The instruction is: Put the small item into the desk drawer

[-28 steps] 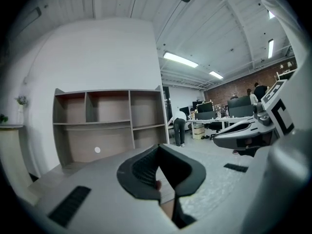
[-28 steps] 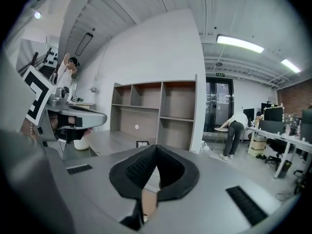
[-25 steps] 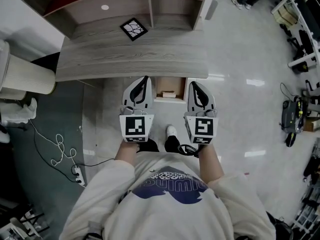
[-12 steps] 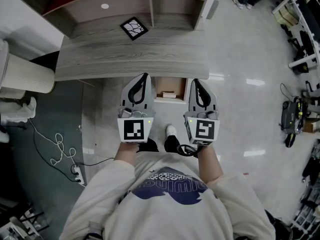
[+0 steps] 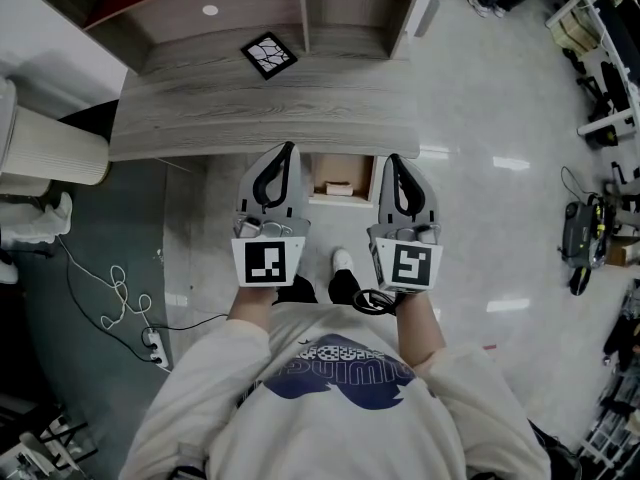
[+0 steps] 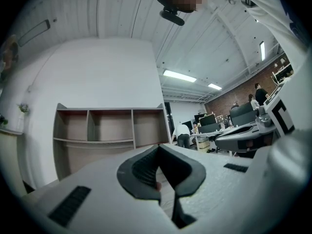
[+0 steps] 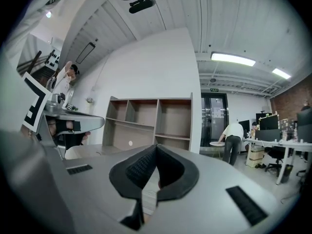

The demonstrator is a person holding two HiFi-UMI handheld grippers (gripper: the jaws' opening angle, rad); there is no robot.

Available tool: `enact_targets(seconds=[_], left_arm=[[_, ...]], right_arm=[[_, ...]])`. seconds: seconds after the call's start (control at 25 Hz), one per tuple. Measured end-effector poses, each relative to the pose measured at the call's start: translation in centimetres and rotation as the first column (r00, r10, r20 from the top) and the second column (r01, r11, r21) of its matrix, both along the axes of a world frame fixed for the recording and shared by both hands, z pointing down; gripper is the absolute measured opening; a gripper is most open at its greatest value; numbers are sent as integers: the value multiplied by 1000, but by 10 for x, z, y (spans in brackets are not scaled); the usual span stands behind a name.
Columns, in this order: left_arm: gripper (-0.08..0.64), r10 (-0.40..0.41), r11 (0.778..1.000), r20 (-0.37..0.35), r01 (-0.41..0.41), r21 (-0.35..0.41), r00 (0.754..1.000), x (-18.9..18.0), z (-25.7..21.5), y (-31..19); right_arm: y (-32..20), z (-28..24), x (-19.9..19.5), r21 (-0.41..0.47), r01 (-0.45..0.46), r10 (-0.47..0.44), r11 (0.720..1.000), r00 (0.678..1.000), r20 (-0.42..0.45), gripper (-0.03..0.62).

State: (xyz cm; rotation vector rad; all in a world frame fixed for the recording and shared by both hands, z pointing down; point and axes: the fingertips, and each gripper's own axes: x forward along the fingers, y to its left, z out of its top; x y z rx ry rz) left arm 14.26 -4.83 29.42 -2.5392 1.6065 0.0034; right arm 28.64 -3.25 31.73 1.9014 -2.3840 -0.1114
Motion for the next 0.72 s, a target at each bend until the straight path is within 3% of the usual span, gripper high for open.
enact_targets(seconds=[0.72], left_arm=[[8,-19,1000,7,19,-5,1000,-9,3,-1]], right_arm=[[-2,-6,8,12,-26,25,1000,1000,5,-3]])
